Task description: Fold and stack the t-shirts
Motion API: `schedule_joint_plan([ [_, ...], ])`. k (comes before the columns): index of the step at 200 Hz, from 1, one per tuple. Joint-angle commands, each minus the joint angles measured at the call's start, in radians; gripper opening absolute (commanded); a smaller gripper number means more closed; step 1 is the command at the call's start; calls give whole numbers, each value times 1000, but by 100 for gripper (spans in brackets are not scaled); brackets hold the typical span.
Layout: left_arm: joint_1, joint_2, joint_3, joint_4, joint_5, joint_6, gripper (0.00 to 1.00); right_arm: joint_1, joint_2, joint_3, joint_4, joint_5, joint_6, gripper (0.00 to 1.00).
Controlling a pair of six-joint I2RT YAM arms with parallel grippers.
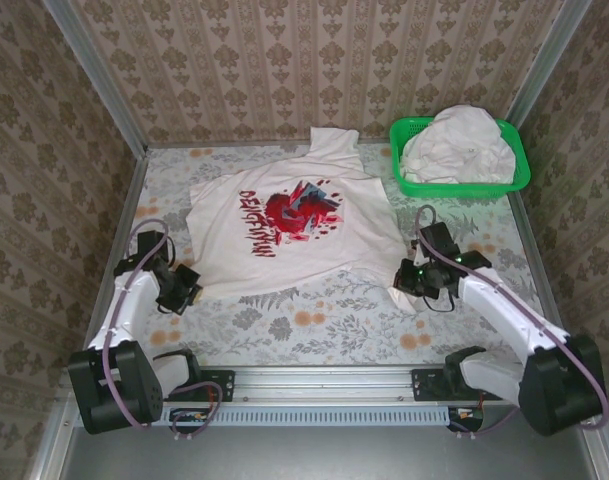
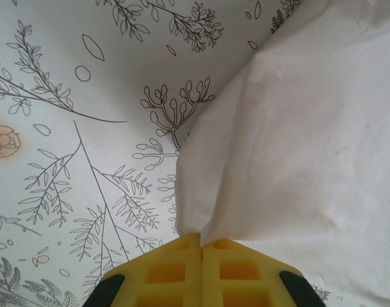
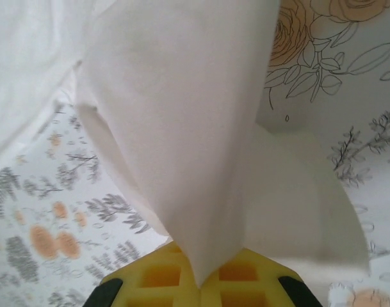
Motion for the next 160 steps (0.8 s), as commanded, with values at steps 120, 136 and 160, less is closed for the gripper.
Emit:
schedule_joint_plan([
  [120,68,45,116,-5,56,-26,0,-138,284,349,-161,-208,137,1],
  [136,72,82,149,-13,28,-8,0,-157,375,427,-195,-200,145,1],
  [160,87,143,205,-16,26,4,0,-171,485,536,-219,-222,153,1],
])
